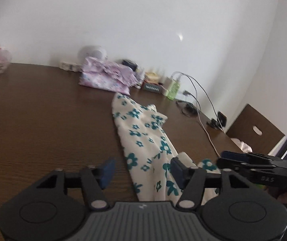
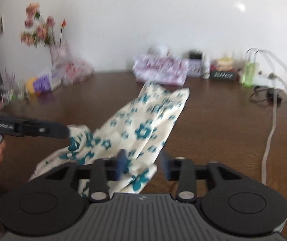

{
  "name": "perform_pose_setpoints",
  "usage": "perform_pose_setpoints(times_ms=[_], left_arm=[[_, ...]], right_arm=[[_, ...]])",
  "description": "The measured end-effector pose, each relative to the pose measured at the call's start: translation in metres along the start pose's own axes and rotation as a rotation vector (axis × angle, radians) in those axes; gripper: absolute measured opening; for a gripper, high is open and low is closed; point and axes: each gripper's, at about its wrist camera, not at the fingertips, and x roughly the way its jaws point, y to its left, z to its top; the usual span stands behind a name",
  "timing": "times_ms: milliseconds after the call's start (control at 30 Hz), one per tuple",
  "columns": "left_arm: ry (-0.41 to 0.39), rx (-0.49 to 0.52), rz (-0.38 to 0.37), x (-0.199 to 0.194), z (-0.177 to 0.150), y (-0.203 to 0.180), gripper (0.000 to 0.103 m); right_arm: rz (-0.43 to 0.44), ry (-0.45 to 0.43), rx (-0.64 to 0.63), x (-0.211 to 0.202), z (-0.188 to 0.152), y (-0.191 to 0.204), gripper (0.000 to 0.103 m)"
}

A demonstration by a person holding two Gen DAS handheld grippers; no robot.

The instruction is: Fold clothes

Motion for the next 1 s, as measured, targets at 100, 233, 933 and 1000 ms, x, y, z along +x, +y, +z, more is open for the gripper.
perform_pose_setpoints(times_ms=[100,233,933,1000], left_arm=[[-0.026,0.015,-0.008,-0.027,-0.013,-0.015,0.064],[0.022,0.09,-0.05,-0.012,-0.033,-0.054,0.064],[0.128,-0.133,-0.116,0.042,-0.037,-0.026,0.005],[0.132,-0.215,-0.169,0.044,-0.036,-0.016,0.003]], right_arm=[[0.047,0.001,0.039,-0.027,-0.005,0.001,0.056],[0.084,0.042,0.074,-0.052,-0.016,0.011,0.055],[0.437,-0.01,0.63,0.005,-0.054,-0.033,0.005],[0.439,0.046,0.677,0.017,-0.056,-0.039,0.005]])
